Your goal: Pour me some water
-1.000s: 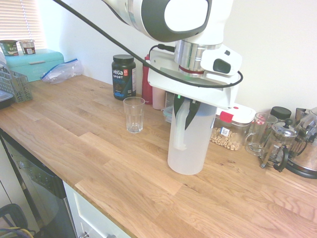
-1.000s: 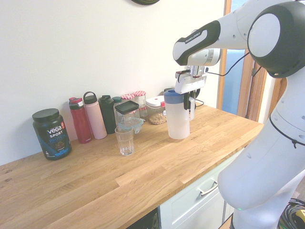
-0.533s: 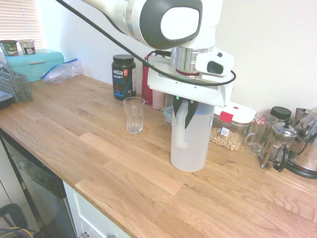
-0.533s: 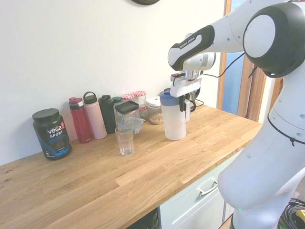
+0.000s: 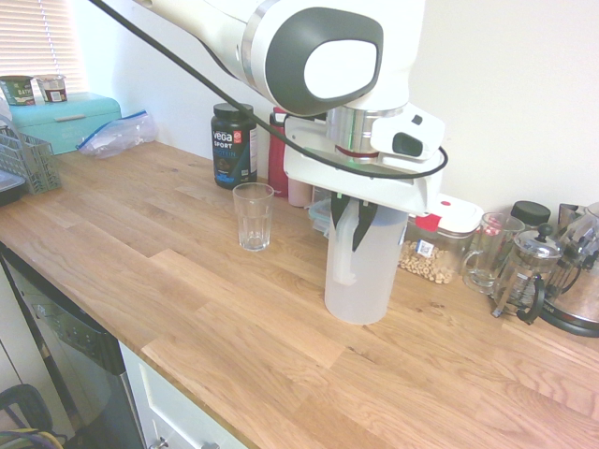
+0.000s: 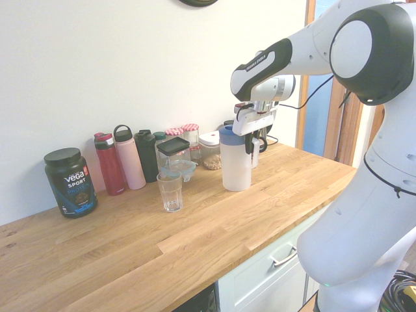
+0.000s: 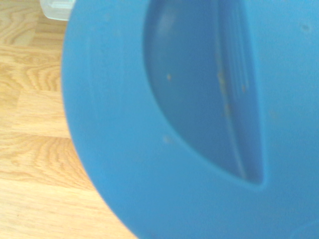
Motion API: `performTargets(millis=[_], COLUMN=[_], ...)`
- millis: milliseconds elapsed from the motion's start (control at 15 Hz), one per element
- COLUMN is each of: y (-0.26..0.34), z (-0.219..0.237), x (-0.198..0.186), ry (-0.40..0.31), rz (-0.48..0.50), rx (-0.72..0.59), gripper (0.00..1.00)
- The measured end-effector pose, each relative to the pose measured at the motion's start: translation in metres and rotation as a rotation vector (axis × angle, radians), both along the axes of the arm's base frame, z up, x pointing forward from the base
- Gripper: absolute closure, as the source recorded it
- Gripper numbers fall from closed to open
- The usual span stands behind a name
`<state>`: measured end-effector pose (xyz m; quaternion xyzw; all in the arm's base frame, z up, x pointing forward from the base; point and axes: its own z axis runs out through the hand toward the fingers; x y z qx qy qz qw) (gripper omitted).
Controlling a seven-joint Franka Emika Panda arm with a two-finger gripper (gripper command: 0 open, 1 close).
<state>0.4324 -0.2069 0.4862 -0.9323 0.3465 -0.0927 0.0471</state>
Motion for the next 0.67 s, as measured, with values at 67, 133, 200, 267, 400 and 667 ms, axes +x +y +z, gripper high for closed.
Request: performTargets(millis=[67, 133, 200, 267, 400, 667], y=[0.0, -0.001, -0.002, -0.002, -0.002, 0.018], z=[-0.002, -0.002, -0.001, 0.002, 0.014, 0.056], x=[0.0, -0.001, -0.001, -0.001, -0.004, -0.032], ry=[0.001, 0.004, 0.007, 0.007, 0.056, 0.182], rz=[-0.005, -0.024, -0.052, -0.075, -0.135, -0.176], rx=[0.0, -0.003, -0.006, -0.009, -0.024, -0.013], gripper=[0.0, 0.0, 0.0, 0.0, 0.0, 0.0])
